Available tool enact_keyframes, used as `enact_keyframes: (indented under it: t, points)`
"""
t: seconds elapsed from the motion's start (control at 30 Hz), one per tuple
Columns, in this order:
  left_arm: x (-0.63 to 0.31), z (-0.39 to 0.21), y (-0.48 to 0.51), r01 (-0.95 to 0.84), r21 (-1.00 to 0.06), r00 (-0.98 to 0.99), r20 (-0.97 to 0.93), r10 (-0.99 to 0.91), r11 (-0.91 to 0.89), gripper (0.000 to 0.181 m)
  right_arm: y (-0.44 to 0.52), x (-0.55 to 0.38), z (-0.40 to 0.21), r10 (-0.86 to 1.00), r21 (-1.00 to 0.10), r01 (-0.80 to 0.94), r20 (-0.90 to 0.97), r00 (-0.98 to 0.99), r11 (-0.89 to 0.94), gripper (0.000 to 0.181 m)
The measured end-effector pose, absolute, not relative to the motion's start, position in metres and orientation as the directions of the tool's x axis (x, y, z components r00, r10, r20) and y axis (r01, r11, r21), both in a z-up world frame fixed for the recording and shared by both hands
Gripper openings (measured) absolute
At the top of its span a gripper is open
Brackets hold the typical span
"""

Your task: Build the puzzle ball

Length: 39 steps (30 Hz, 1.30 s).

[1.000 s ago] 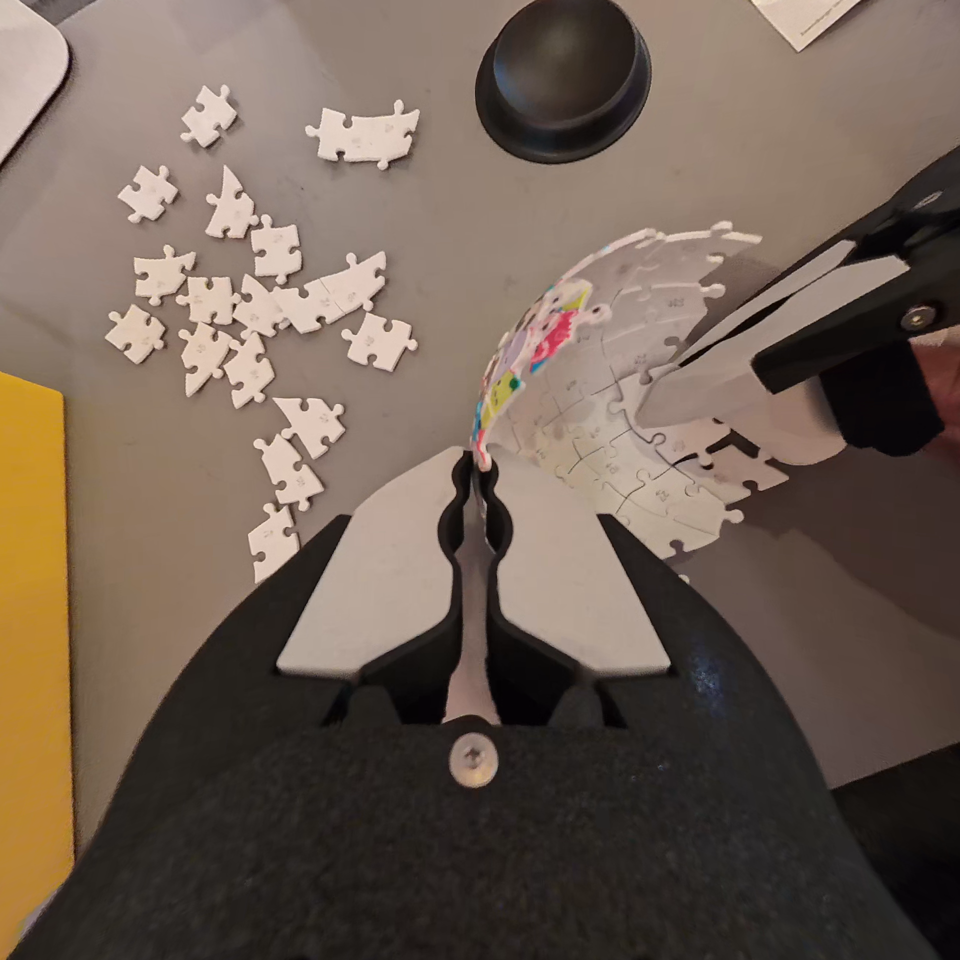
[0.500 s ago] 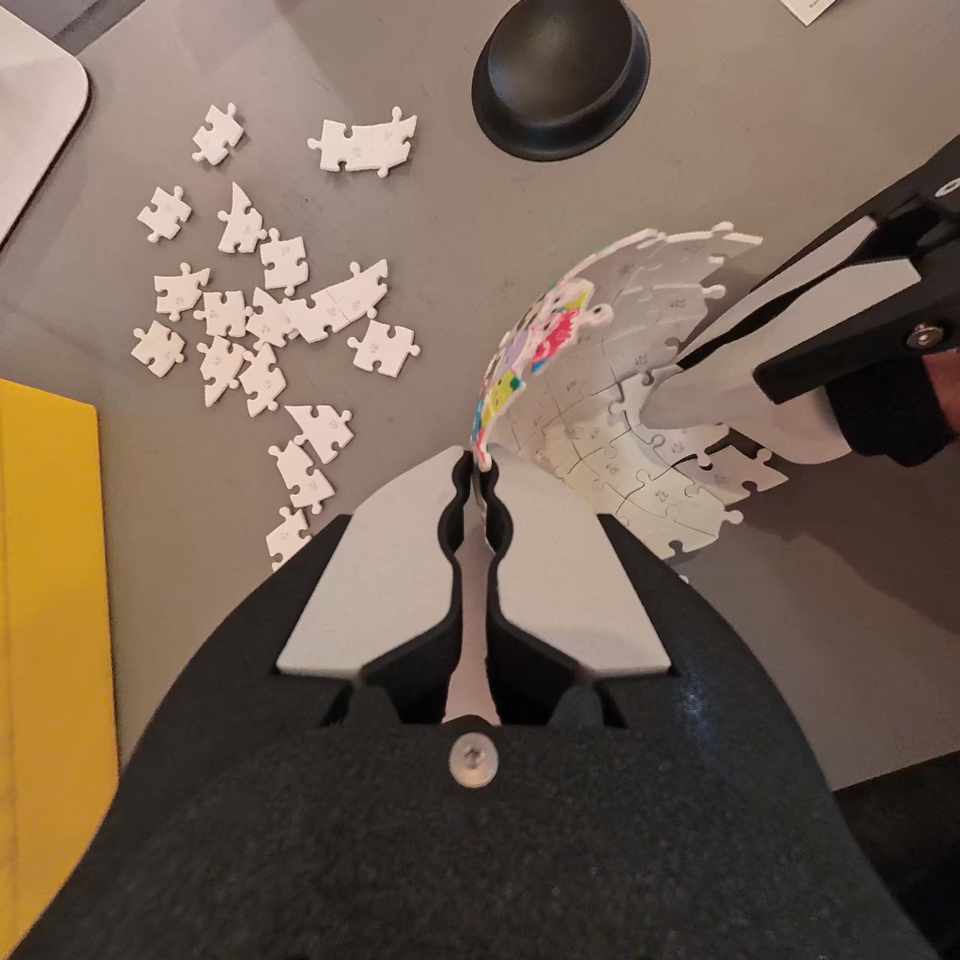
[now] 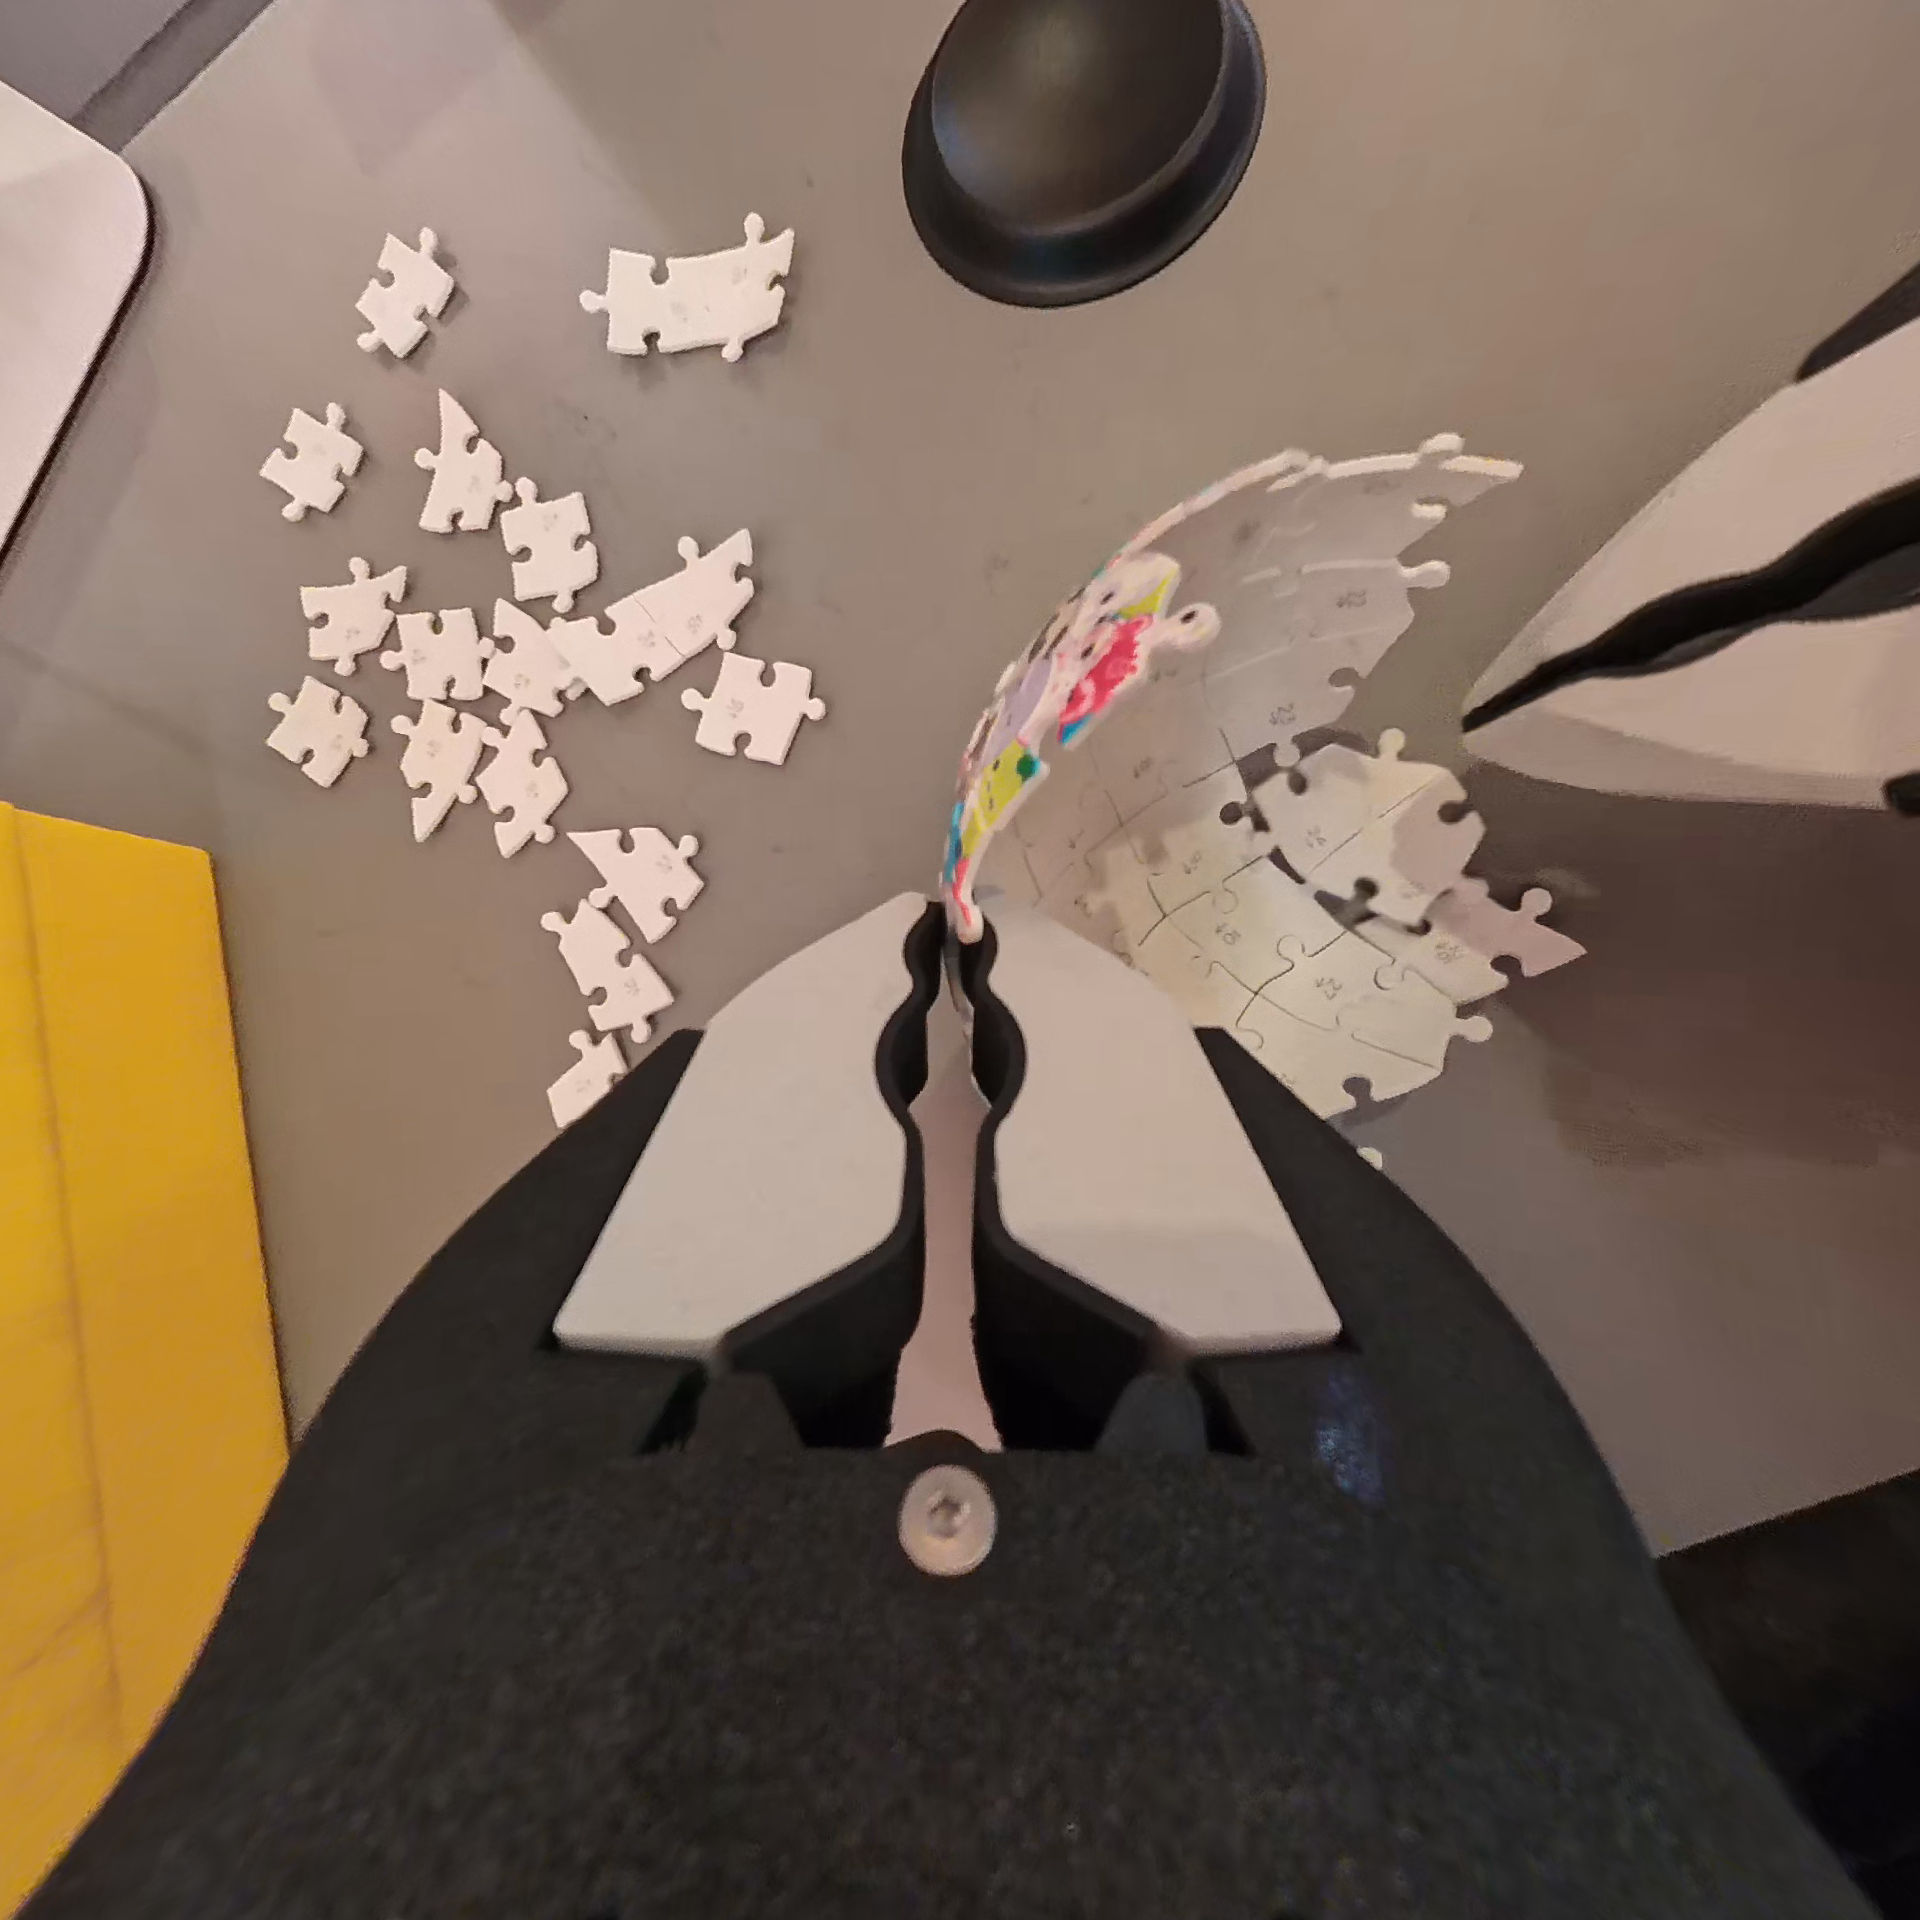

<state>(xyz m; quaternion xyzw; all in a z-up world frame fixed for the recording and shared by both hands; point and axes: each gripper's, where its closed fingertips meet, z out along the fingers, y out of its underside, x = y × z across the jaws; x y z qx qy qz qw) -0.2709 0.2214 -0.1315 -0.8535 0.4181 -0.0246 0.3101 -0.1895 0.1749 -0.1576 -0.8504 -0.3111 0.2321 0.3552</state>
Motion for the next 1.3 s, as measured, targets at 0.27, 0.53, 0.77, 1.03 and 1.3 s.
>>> enact_keyframes:
  t: [0.27, 0.53, 0.77, 1.03, 1.3]
  points:
    - [-0.263, -0.128, 0.221, -0.754, -0.492, 0.606, -0.266, -0.750, -0.435, 0.002, 0.174, -0.201, -0.176, 0.754, -0.715, 0.497, -0.065, 0.653, -0.492, 0.000]
    - [-0.258, -0.126, 0.215, -0.771, -0.431, 0.612, -0.302, -0.731, -0.468, 0.002, 0.163, -0.175, -0.186, 0.685, -0.642, 0.463, -0.134, 0.716, -0.611, 0.000]
    - [-0.251, -0.125, 0.212, -0.764, -0.413, 0.631, -0.321, -0.707, -0.495, 0.002, 0.150, -0.192, -0.192, 0.719, -0.636, 0.472, -0.196, 0.667, -0.610, 0.000]
    - [-0.253, -0.126, 0.210, -0.756, -0.413, 0.644, -0.330, -0.690, -0.508, 0.002, 0.149, -0.187, -0.183, 0.690, -0.646, 0.409, -0.263, 0.674, -0.645, 0.000]
    - [-0.254, -0.127, 0.210, -0.755, -0.418, 0.643, -0.322, -0.695, -0.505, 0.002, 0.146, -0.185, -0.193, 0.673, -0.593, 0.429, -0.277, 0.685, -0.681, 0.000]
